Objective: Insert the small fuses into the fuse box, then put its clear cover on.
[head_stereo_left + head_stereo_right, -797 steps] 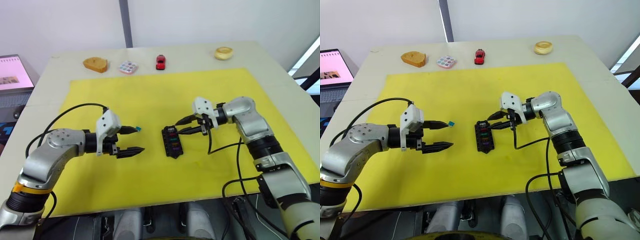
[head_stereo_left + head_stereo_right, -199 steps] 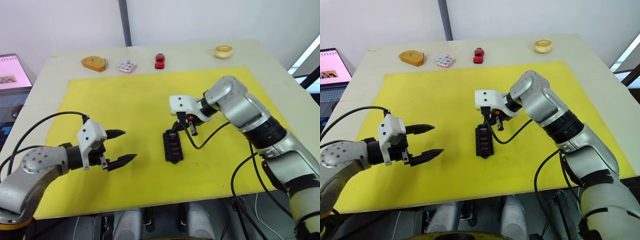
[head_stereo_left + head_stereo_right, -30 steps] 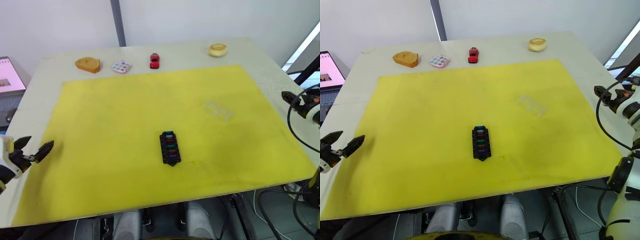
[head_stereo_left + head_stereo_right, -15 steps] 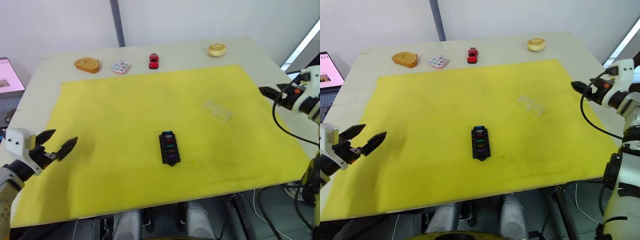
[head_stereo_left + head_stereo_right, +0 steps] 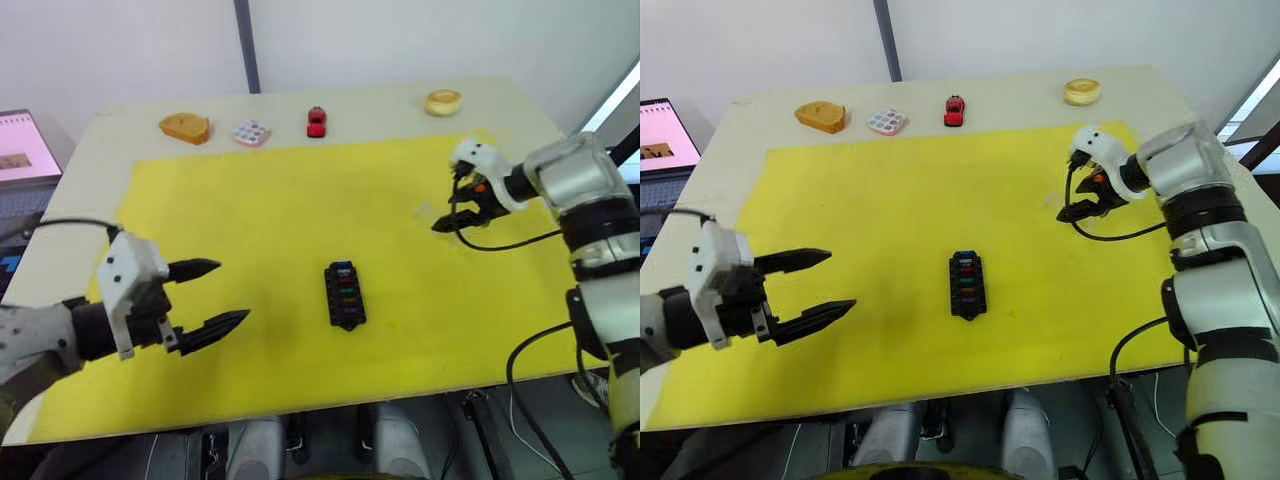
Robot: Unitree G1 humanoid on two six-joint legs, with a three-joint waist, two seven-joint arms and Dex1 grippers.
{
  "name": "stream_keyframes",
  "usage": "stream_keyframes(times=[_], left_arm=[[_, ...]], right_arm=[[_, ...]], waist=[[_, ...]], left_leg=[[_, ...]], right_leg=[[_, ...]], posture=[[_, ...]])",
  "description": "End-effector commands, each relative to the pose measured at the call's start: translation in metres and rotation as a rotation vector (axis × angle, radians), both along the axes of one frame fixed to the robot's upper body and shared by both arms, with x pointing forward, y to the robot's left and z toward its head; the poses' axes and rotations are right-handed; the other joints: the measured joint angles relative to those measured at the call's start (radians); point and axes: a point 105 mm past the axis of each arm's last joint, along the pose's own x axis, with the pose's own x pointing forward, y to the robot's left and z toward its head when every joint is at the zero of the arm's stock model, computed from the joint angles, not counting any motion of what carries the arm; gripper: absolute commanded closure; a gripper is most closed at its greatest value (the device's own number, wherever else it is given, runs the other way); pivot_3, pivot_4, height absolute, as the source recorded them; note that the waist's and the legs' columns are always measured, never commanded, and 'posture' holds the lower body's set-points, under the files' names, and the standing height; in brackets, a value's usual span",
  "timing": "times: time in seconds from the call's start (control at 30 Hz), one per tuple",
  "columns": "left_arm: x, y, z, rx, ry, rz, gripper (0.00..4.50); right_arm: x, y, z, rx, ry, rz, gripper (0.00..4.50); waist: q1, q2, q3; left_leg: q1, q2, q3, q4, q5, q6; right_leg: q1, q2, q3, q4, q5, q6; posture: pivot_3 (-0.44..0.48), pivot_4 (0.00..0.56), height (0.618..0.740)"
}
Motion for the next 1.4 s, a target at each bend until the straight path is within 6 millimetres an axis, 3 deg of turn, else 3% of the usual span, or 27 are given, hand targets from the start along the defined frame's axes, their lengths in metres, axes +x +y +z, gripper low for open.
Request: stream_keyframes(times=[0.03,0.27,0.77,0.87,1.0,1.27,1.4], left_arm=[[0.004,-0.011,0.009,0.024,-0.015,-0.086,0.00],[0.014,-0.030,0.020,0.045,-0.071,-0.177,0.00],[0.007,-0.038,0.001,-0.003,-0.042,-0.135,0.00],[0.007,-0.038,-0.002,-0.012,-0.041,-0.120,0.00],[0.005,-0.036,-0.004,-0.012,-0.036,-0.100,0.00],[0.000,-0.035,-0.013,-0.043,-0.026,-0.019,0.00],[0.003,-0.033,-0.020,-0.108,-0.092,0.191,0.00]], right_arm=[[0.003,-0.002,0.012,-0.026,-0.016,0.021,0.06],[0.009,0.002,0.004,-0.024,0.016,-0.003,0.06],[0.017,0.021,-0.002,0.013,0.028,-0.020,0.06],[0.018,0.023,-0.005,0.001,0.026,-0.017,0.86],[0.016,0.025,-0.009,-0.023,0.044,0.007,2.72],[0.017,0.023,-0.009,-0.033,0.034,0.002,2.86],[0.017,0.019,-0.010,-0.036,0.032,-0.002,2.86]], waist=[[0.002,0.000,0.000],[-0.011,0.000,0.000],[-0.026,0.000,0.000],[-0.027,0.000,0.000],[-0.027,0.000,0.000],[-0.028,0.000,0.000],[-0.027,0.000,0.000]], left_leg=[[-0.001,0.000,0.000,0.000,0.000,0.000],[0.001,0.000,0.001,0.000,0.001,-0.001],[0.004,0.001,0.000,-0.001,0.002,-0.002],[0.005,0.001,0.000,-0.001,0.002,-0.002],[0.005,0.001,0.000,-0.001,0.002,-0.002],[0.006,0.001,0.000,-0.002,0.002,-0.002],[0.007,0.001,0.000,-0.002,0.001,-0.002]], right_leg=[[0.000,0.000,0.000,0.001,0.000,0.000],[0.002,0.002,0.000,0.001,0.002,0.004],[0.005,0.003,0.000,0.001,0.001,0.004],[0.005,0.003,0.000,0.000,0.001,0.004],[0.005,0.003,0.000,0.001,0.001,0.004],[0.006,0.003,0.001,0.001,0.001,0.003],[0.007,0.003,0.001,0.000,0.001,0.003]], posture=[[0.000,0.150,0.740],[0.000,0.150,0.740],[0.000,0.150,0.740],[0.000,0.150,0.740],[0.000,0.150,0.740],[0.000,0.150,0.740],[0.000,0.150,0.740]])
